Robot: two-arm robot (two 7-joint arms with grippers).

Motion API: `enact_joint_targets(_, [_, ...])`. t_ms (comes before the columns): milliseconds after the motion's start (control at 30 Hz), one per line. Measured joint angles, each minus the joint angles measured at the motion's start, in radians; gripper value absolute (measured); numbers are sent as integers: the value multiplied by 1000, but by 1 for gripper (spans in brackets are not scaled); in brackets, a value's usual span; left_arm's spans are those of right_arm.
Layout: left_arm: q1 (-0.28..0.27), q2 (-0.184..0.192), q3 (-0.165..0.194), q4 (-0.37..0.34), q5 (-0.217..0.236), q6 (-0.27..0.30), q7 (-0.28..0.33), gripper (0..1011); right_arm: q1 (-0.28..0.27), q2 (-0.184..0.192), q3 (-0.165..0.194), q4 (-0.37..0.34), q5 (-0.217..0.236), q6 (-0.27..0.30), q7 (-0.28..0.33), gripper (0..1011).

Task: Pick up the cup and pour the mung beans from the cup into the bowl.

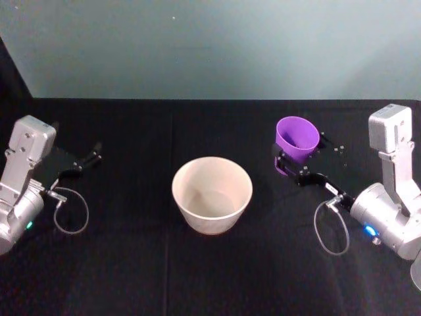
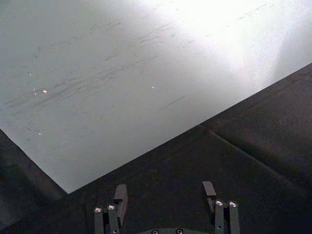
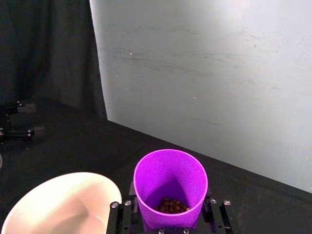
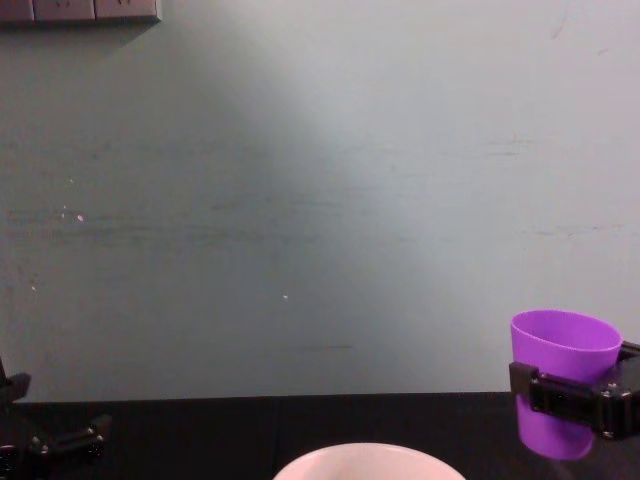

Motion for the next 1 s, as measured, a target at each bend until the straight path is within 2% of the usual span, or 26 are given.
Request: enact_joint_targets(1000, [0,0,0,0,0,0,0,1000,0,0,0,0,0,0,0,718])
